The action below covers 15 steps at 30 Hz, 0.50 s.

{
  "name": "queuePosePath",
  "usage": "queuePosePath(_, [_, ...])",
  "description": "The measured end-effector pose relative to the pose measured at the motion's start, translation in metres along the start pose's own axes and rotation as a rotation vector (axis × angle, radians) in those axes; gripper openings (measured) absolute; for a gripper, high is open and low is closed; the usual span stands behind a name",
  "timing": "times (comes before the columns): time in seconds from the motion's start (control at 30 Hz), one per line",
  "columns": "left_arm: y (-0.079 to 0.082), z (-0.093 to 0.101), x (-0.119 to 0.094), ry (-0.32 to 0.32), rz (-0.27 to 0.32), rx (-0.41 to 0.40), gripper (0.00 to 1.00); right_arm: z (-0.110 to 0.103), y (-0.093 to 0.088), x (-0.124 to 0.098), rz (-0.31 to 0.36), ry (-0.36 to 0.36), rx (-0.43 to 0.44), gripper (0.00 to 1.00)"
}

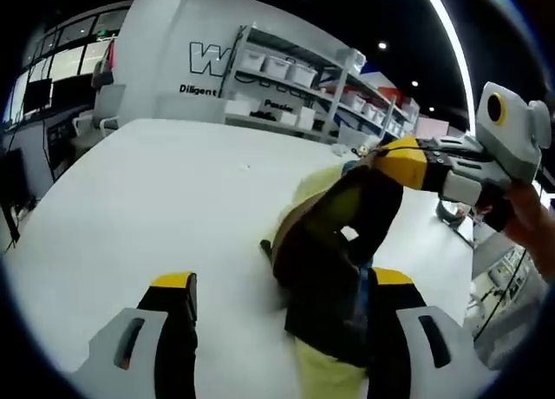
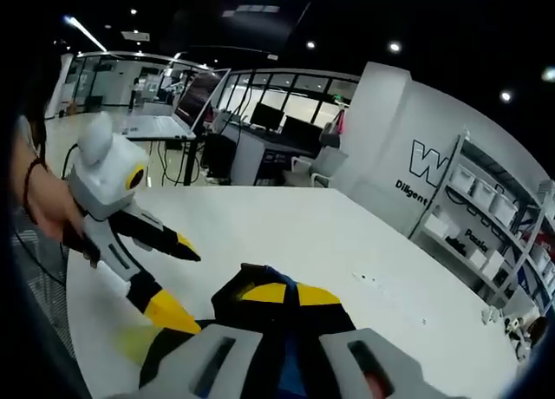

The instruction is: Fold the garment on the visible template until the final outline fits inside the template.

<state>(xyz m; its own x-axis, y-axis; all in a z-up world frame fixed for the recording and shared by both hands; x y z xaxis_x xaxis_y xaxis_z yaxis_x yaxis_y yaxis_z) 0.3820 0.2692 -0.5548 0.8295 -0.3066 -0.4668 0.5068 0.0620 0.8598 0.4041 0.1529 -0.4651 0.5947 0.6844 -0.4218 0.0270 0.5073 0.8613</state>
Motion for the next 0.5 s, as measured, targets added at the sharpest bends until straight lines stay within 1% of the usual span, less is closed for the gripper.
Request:
queuePosePath(0.17, [0.001, -0.001, 0.011, 0.001, 0.007, -0.008, 0.65, 0.003, 0.003, -0.003, 0.009, -0.009, 0.005, 0.0])
queuePosePath(0.27, [0.001, 0.001, 0.019, -0.008, 0.012, -0.008, 0.55, 0.007, 0.005, -0.006, 0.033, -0.02, 0.039, 0.0])
queuePosePath(0.37, [0.001, 0.004, 0.024, -0.021, 0.018, -0.002, 0.48, 0.009, 0.005, -0.007, 0.042, -0.02, 0.05, 0.0])
queuePosePath(0.4, [0.002, 0.006, 0.027, -0.038, 0.032, 0.023, 0.44, 0.01, 0.006, -0.008, 0.046, -0.022, 0.057, 0.0])
queuePosePath(0.43, [0.003, 0.007, 0.028, -0.042, 0.048, 0.057, 0.38, 0.011, 0.006, -0.009, 0.052, -0.024, 0.061, 0.0])
queuePosePath(0.47, [0.005, 0.008, 0.03, -0.046, 0.063, 0.092, 0.35, 0.012, 0.007, -0.01, 0.057, -0.026, 0.066, 0.0])
queuePosePath(0.5, [0.004, 0.009, 0.031, -0.05, 0.063, 0.096, 0.33, 0.013, 0.008, -0.012, 0.061, -0.029, 0.068, 0.0])
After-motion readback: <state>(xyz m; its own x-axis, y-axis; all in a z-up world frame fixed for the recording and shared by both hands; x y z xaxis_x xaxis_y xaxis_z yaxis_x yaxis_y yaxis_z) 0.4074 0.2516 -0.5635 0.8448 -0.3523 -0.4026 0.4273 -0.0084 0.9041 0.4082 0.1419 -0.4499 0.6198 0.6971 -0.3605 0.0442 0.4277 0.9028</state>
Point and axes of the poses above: the point that each gripper's makers call its tool centre point, and the gripper's own axes: x roughly forward along the fingers, z roughly to its right, y roughly out of its top, the point moved 4 cm from there along -x, roughly backward along the fingers, and after that the axes turned 11 degrees about y, right-handed, at the moved point
